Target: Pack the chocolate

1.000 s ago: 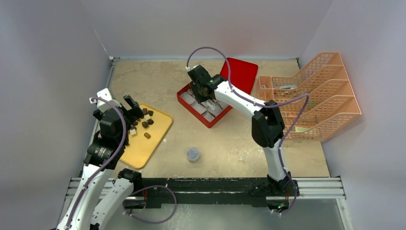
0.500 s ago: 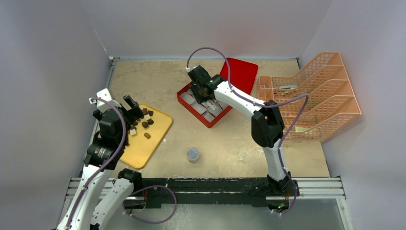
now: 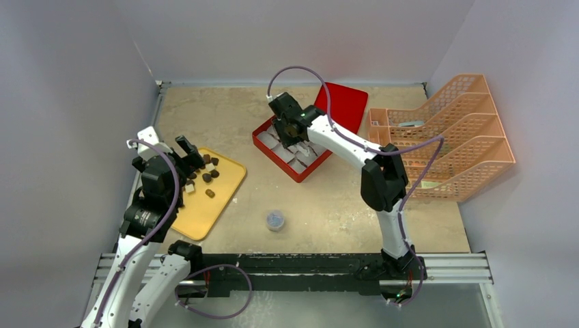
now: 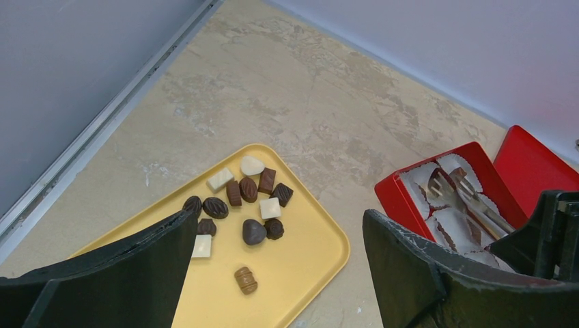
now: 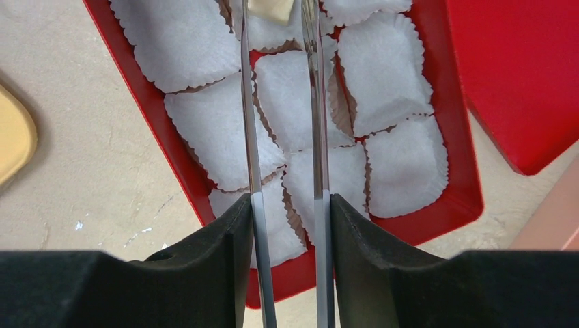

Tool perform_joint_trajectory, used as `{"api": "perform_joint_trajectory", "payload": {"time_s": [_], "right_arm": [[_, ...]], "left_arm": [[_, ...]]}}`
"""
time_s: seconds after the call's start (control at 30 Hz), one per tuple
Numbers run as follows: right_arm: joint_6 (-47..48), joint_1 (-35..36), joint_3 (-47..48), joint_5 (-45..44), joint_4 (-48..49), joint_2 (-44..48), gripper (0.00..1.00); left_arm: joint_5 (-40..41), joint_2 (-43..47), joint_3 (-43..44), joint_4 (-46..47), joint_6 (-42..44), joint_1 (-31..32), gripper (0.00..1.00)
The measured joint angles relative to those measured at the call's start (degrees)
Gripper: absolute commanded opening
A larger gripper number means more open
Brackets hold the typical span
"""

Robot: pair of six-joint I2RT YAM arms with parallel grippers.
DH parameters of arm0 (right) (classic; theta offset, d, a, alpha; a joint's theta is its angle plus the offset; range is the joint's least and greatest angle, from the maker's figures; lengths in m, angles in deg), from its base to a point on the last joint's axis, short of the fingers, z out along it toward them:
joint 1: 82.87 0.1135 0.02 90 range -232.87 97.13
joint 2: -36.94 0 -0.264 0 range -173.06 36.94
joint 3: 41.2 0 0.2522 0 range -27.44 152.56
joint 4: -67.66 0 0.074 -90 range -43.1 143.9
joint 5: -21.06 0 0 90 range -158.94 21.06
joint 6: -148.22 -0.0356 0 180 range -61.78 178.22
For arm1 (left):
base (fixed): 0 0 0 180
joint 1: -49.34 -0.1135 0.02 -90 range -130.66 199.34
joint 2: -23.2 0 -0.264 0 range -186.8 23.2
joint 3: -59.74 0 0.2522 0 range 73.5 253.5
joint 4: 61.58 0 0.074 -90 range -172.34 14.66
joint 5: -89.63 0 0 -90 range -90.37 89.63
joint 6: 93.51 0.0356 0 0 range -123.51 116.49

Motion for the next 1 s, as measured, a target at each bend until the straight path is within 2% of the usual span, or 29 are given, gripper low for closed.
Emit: {"api": "perform_joint_trajectory", "payload": {"time_s": [0.37, 0.63, 1.0], "right_arm": [[-0.13, 0.0, 0.0, -0.66, -1.14, 8.55, 0.44], [-0.35, 1.14, -0.81, 0.55, -1.14, 13.03, 0.44], [-1.86, 11.28, -1.73, 0.85, -0.02, 13.94, 0.44]], "left_arm": [[0.02, 0.02, 0.85, -0.79, -0.04, 0.0, 0.9], [0.5, 0.57, 5.51, -2.03, -0.02, 0.0, 0.9], [1.73, 2.64, 13.62, -3.08, -0.02, 0.0, 0.89]]}}
